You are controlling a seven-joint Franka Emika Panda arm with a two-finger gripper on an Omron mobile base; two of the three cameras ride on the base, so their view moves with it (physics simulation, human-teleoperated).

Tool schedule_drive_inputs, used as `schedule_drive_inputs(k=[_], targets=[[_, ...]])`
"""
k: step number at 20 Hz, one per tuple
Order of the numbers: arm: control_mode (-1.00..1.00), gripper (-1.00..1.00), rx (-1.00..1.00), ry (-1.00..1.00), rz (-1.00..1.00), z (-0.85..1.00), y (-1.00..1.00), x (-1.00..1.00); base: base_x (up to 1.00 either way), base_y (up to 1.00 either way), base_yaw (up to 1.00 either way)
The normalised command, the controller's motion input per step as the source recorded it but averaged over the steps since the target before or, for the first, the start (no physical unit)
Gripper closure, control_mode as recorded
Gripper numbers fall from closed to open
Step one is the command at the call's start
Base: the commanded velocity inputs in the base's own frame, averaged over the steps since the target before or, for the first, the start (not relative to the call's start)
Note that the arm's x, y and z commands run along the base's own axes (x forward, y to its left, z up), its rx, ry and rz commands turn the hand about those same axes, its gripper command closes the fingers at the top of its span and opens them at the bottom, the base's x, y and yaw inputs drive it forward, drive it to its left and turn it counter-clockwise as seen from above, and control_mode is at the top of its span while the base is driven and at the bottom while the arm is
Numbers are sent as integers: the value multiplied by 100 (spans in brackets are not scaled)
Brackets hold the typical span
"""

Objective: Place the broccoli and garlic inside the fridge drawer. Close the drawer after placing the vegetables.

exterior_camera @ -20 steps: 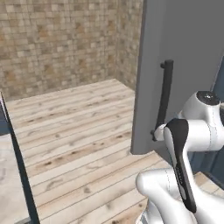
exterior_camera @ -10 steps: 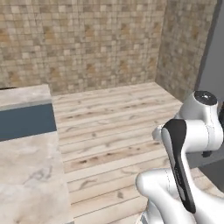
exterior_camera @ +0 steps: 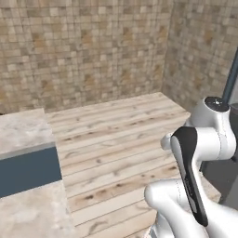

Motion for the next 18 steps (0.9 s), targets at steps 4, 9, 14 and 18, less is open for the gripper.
schedule_drive_inputs(k=[4, 9, 14, 18], targets=[[100, 100, 0, 0, 0, 0, 0, 0, 98, 52, -39], [100, 100, 0, 0, 0, 0, 0, 0, 99, 43, -46], [100, 100, 0, 0, 0, 0, 0, 0, 80, 7, -69], [100, 100, 0, 0, 0, 0, 0, 0, 63, 3, -84]])
